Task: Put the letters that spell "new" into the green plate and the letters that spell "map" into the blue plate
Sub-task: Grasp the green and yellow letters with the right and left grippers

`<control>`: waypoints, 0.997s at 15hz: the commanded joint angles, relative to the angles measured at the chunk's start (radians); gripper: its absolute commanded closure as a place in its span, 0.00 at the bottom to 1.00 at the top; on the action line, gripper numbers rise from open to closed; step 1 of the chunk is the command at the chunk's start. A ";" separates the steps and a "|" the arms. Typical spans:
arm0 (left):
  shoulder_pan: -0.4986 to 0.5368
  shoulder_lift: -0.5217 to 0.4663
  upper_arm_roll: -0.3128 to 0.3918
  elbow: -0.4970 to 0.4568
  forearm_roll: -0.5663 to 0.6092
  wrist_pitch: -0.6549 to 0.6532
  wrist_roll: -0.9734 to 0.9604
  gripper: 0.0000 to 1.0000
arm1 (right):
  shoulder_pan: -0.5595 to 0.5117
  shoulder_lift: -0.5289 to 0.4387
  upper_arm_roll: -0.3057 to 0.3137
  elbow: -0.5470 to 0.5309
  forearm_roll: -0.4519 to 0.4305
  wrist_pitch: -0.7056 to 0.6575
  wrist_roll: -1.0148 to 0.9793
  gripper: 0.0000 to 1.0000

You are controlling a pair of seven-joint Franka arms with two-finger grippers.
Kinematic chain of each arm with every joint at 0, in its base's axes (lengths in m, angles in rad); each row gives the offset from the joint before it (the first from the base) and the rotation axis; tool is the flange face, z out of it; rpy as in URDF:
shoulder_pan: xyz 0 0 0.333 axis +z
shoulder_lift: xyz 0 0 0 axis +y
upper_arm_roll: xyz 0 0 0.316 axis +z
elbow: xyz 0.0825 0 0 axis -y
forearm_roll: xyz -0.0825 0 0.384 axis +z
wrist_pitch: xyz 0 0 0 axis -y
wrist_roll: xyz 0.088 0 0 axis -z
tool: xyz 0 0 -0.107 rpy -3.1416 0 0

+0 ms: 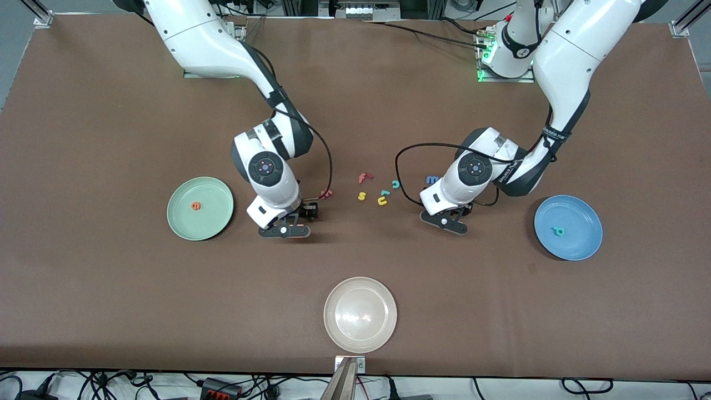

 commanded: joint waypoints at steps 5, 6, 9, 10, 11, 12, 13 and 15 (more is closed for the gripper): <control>-0.002 0.018 -0.001 -0.001 0.038 0.008 0.013 0.61 | 0.035 0.043 -0.009 0.036 0.002 -0.002 0.032 0.31; -0.001 0.018 -0.001 -0.001 0.038 0.004 0.011 0.69 | 0.035 0.043 -0.009 0.036 0.002 -0.002 0.032 0.31; 0.015 0.013 -0.002 0.006 0.038 0.001 0.006 0.89 | 0.035 0.053 -0.009 0.036 -0.001 -0.002 0.030 0.39; 0.018 0.007 -0.002 0.006 0.038 -0.006 0.008 0.89 | 0.035 0.054 -0.009 0.036 -0.001 0.000 0.030 0.43; 0.021 -0.005 -0.001 0.014 0.038 -0.046 0.008 0.89 | 0.035 0.062 -0.009 0.038 -0.002 -0.002 0.030 0.45; 0.028 -0.033 -0.001 0.029 0.038 -0.098 0.010 0.88 | 0.035 0.065 -0.009 0.041 -0.001 -0.002 0.029 0.45; 0.033 -0.051 -0.002 0.049 0.038 -0.168 0.010 0.88 | 0.036 0.069 -0.009 0.044 -0.001 -0.002 0.029 0.46; 0.047 -0.086 -0.002 0.087 0.038 -0.296 0.014 0.88 | 0.044 0.069 -0.009 0.044 -0.001 -0.002 0.029 0.46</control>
